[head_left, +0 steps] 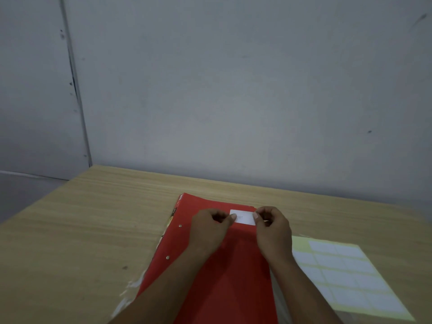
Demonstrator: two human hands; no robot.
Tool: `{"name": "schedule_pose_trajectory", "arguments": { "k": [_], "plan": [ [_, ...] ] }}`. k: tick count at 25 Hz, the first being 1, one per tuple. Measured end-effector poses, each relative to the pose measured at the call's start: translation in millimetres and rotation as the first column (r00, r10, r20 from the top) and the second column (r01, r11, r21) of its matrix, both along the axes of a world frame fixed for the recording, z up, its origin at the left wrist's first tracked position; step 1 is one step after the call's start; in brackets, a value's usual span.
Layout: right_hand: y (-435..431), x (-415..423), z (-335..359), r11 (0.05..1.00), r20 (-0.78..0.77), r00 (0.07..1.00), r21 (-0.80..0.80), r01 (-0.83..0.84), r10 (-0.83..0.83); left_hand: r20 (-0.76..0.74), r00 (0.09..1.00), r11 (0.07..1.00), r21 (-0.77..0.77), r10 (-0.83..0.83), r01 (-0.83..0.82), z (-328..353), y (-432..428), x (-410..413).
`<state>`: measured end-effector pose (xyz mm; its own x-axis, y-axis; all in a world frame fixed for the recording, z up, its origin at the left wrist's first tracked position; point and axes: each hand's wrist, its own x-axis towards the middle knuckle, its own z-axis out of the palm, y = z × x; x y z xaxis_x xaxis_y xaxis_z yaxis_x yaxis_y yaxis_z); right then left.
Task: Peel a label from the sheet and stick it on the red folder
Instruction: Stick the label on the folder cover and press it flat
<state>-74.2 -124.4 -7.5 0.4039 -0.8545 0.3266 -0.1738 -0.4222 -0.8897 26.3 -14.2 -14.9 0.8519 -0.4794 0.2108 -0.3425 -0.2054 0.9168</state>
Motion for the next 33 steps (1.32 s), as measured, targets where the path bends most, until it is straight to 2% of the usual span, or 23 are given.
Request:
{"name": "schedule_pose_trajectory", "arguments": {
  "k": [5,15,33],
  "plan": [
    [-5,8,-4,0.999,-0.083,0.995,-0.015,0.052,-0.053,-0.011,1.000,0.998,0.054,0.013,-0.012,0,-15,12],
    [-22,23,-19,0.986,-0.229,0.966,-0.144,0.086,-0.118,0.180,0.983,0.988,0.150,0.021,-0.048,-11,-36,24],
    [-34,28,-27,0.990,-0.239,0.964,-0.097,0.100,-0.120,0.271,0.962,0.975,0.207,0.027,-0.086,-17,-42,22]
  ]
}}
